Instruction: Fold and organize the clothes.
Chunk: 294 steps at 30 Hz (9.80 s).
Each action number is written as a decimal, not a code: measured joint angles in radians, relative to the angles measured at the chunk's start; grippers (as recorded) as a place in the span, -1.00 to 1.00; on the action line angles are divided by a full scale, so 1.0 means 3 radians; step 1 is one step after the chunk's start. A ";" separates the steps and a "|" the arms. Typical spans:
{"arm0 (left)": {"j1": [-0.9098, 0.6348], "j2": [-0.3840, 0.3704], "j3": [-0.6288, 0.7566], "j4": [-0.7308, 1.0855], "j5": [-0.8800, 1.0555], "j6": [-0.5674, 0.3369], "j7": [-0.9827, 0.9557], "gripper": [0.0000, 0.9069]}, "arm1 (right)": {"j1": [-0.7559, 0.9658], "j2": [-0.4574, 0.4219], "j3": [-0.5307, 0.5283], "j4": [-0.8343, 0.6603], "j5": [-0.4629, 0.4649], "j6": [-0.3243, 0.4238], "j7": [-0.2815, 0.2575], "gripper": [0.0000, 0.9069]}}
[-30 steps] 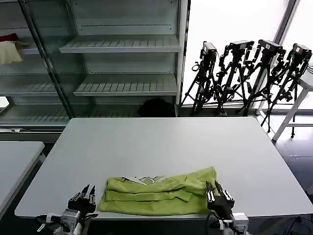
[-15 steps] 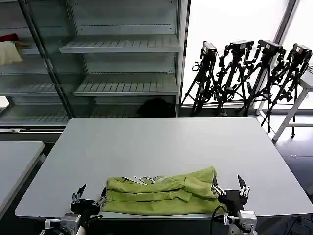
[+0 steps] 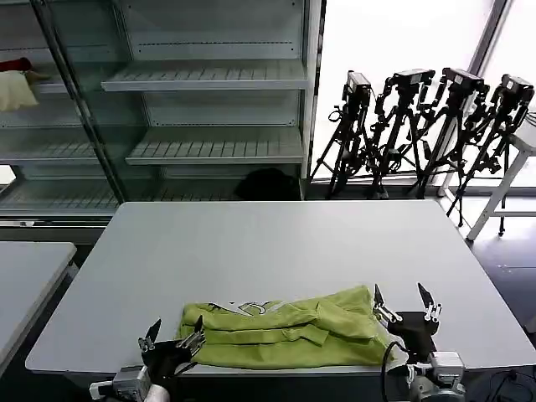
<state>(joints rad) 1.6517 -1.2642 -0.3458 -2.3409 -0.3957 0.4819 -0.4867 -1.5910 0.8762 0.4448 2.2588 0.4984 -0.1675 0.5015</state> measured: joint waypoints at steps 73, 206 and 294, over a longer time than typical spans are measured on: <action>-0.0057 0.0346 -0.1671 0.0716 -0.0731 -0.1109 0.0162 -1.00 | 0.0140 -0.0176 0.0509 -0.0708 0.0821 0.1043 -0.1365 1.00; -0.0229 0.0317 -0.0751 0.1074 -0.1017 -0.0939 0.1112 -1.00 | 0.0149 -0.0022 0.0362 -0.0684 0.0624 0.1042 -0.1297 1.00; -0.1278 0.1055 0.0029 0.0341 0.0545 -0.0534 0.0716 1.00 | 0.0904 0.0387 -0.0421 -0.0608 0.0405 0.0275 -0.1251 1.00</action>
<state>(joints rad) 1.2685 -0.9478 -0.3372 -2.2385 -0.2322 0.3217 -0.2719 -1.3198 0.9924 0.3185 2.0765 0.6200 -0.0848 0.1262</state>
